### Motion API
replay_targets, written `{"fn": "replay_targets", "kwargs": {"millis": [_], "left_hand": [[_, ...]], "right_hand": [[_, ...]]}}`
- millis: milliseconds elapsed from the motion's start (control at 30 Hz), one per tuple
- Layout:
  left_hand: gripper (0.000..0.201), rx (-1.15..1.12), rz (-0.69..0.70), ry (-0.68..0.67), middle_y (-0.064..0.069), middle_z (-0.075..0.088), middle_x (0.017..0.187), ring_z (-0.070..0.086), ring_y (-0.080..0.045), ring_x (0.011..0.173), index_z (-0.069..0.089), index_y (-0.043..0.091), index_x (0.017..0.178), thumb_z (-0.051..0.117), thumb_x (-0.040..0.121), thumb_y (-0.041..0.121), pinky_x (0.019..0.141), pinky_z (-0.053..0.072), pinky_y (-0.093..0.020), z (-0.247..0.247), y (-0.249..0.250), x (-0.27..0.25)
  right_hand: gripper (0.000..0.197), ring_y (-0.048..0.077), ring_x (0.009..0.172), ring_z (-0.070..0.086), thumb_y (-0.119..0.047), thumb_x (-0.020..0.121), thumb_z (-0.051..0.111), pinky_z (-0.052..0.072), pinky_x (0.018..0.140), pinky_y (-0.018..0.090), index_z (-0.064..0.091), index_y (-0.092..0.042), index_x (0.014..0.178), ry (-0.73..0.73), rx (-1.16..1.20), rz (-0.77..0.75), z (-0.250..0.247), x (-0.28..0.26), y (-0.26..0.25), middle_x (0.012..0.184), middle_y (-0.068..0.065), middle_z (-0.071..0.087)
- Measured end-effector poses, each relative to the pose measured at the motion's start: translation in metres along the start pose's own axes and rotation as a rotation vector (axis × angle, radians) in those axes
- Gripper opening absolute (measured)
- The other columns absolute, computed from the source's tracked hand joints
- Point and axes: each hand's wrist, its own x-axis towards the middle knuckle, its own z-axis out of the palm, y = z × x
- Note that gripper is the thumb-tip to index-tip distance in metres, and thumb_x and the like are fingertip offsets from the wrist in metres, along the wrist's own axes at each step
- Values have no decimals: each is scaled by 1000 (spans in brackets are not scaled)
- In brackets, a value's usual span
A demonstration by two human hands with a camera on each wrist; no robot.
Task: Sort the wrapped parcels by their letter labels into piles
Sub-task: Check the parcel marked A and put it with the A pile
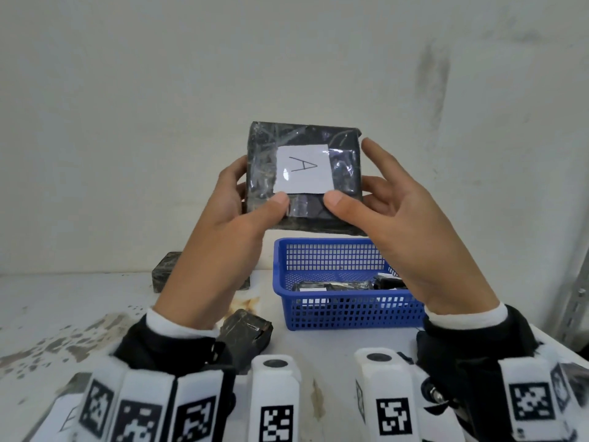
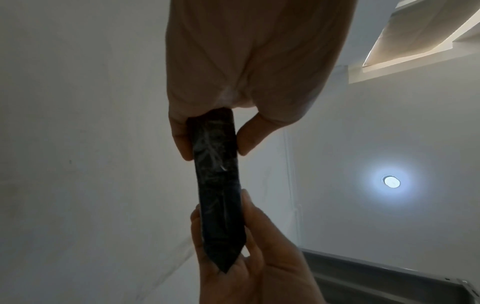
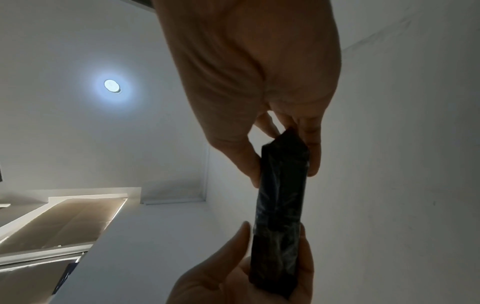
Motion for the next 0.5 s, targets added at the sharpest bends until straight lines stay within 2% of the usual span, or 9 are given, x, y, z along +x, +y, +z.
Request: {"fn": "replay_targets", "kwargs": {"millis": [100,167,333,400,500], "left_hand": [[61,39,17,14,7,67,122,67,-13,108,38,28,142,64,86,28,104,45,-42,4,0,-1],[57,63,24,16,8,65,124,68,-10,105,36,31,142,63,92,27,101,48,-41,6,0,-2],[62,86,44,37,8,64,123,68,-10,103,38,36,138,61,80,37,96,51,-37,5,0,-3],[55,83,51,37,9,66,120,68,-8,102,38,35,136,63,88,33,93,51,-33,6,0,-3],[44,94,67,36,10,66,117,67,-3,100,38,34,134,56,96,22,89,50,-26,8,0,-3]], "right_hand": [[75,8,102,71,-26,89,73,56,97,35,35,-39,152,11,-25,-33,0,1,1,125,-8,68],[77,11,103,71,-29,87,76,56,96,38,35,-41,152,12,-32,-47,0,2,3,127,-7,66],[84,17,106,70,-41,77,73,57,92,42,32,-46,150,6,-53,-73,3,3,8,130,-8,63],[85,16,106,70,-41,76,74,58,91,41,32,-47,150,10,-52,-83,3,3,9,130,-9,63],[83,14,106,70,-42,79,75,59,90,41,31,-46,150,20,-54,-98,5,3,10,129,-9,64]]}}
